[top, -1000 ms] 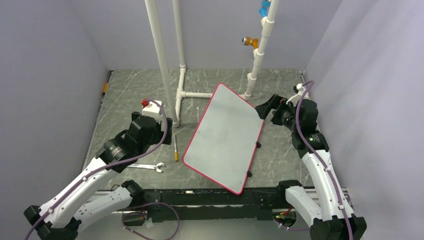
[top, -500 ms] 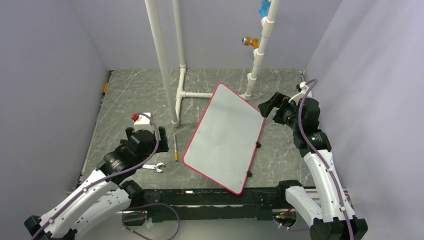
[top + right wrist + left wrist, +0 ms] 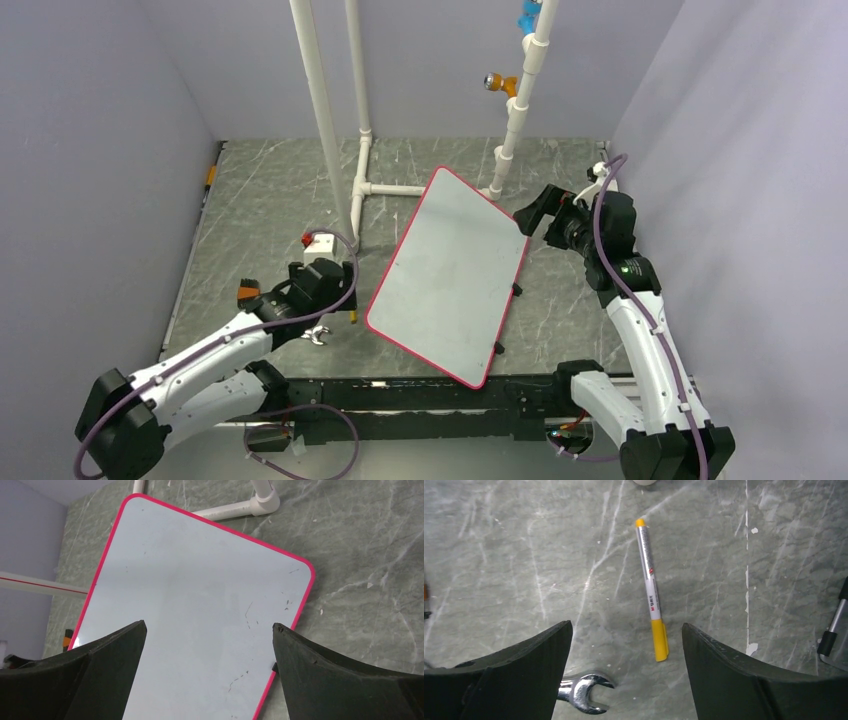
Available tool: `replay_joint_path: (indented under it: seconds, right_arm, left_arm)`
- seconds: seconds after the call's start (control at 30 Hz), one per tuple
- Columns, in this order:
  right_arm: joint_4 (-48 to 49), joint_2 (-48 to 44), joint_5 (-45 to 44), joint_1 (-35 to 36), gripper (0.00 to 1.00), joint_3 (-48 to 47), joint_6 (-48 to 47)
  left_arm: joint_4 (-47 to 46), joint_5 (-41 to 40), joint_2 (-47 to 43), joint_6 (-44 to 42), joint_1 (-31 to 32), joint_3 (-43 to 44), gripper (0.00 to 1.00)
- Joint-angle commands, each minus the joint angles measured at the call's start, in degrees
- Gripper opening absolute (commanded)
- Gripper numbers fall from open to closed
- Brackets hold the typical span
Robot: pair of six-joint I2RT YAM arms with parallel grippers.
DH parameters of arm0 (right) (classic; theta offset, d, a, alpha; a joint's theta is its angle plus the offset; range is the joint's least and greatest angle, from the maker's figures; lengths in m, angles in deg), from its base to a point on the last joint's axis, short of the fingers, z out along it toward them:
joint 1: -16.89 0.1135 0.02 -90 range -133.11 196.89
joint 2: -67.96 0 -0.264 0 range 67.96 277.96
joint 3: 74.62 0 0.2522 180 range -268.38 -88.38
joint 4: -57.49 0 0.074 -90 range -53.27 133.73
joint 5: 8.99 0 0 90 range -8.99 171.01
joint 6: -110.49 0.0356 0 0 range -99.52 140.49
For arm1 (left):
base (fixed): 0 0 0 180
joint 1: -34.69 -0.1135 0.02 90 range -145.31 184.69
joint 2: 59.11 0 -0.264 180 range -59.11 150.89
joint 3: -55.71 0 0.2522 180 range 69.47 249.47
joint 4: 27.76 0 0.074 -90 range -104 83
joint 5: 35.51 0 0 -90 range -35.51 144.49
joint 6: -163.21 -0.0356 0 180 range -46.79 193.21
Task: Write a sentence on the whiteboard
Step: Pick up the whiteboard marker from the center of the board.
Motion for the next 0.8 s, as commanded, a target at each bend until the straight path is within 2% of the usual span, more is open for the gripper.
replay_joint_path:
  seconds: [0.0, 0.47, 0.77]
  right_arm:
    - [0.05, 0.36, 1.82, 0.06, 1.0, -2.15, -0.98]
    - [0.04, 1.7, 3.51, 0.08, 1.0, -1.43, -1.11]
    - [0.36, 3.39, 4.15, 0.1, 1.0, -1.72, -0.64]
  left_arm:
    - [-9.41, 3.27, 3.13, 1.91, 0.18, -2.25, 0.82]
    - [-14.16, 5.57, 11.79, 4.65, 1.54, -5.87, 0.52]
    - [-16.89, 7.04, 17.11, 6.12, 2.88, -6.26, 0.43]
